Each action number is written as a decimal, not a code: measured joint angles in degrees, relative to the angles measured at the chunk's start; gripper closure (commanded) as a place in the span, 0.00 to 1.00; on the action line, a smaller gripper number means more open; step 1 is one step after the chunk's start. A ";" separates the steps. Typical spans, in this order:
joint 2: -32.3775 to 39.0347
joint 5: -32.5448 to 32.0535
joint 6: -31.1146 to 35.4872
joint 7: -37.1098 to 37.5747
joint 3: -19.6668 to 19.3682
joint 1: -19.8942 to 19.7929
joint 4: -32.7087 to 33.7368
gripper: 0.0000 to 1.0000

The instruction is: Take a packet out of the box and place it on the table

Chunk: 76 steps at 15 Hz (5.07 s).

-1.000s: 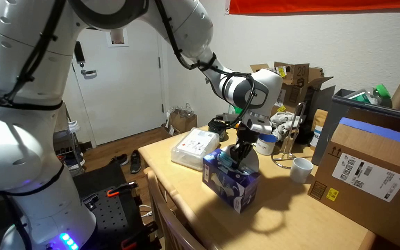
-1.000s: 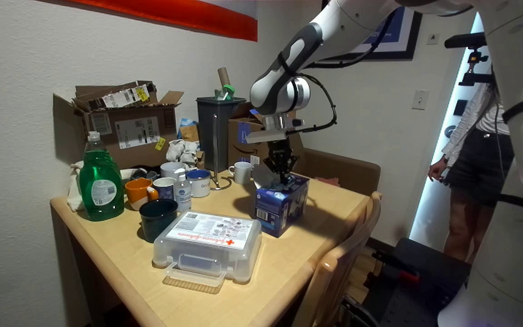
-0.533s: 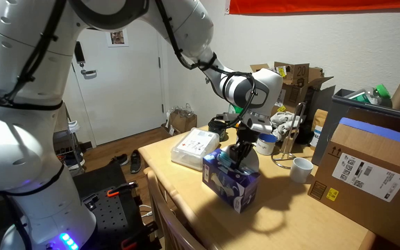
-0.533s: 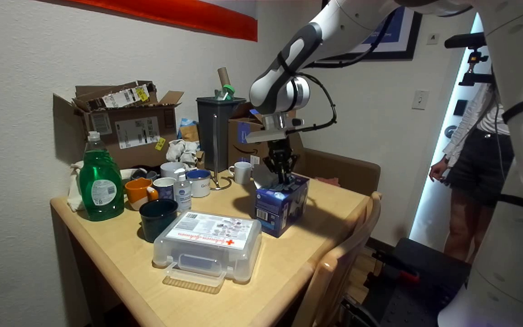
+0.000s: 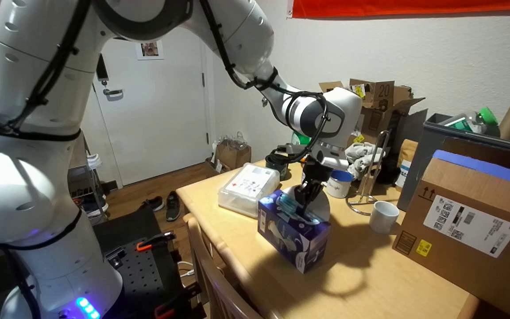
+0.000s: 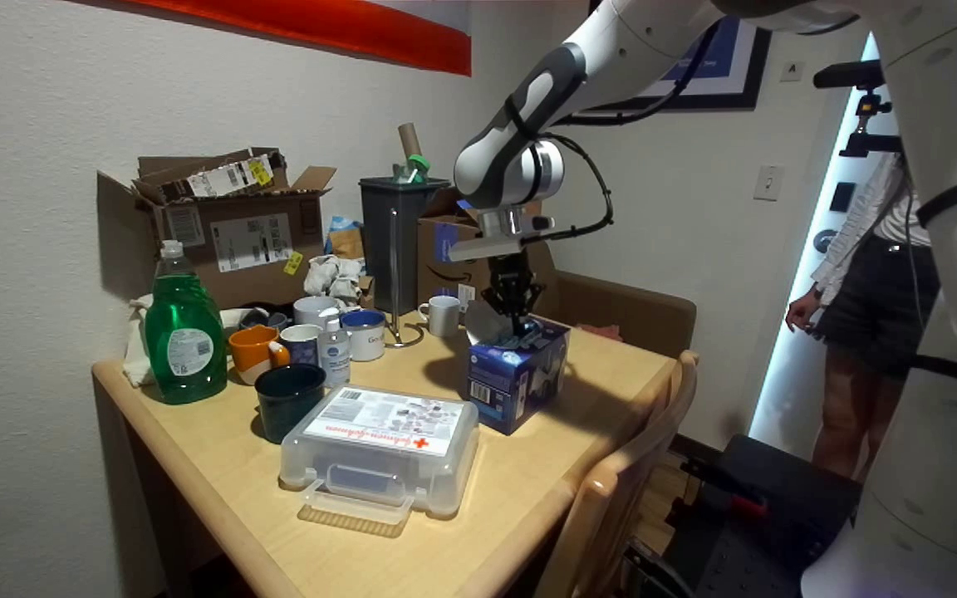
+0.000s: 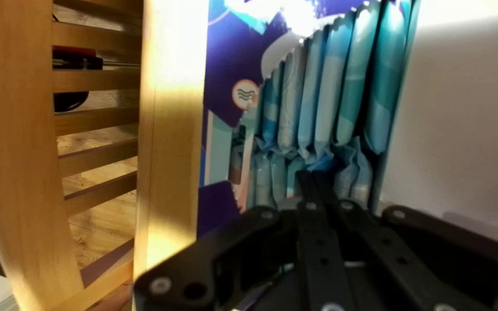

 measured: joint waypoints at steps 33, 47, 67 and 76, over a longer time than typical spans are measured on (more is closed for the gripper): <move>6.42 -36.86 -1.88 47.58 -2.45 11.15 4.25 1.00; 7.26 -35.39 -5.87 48.69 1.80 12.71 4.69 1.00; -18.50 -26.49 -7.69 38.57 3.92 6.69 -1.52 1.00; -30.14 -17.99 5.45 38.12 1.90 -1.13 -12.14 1.00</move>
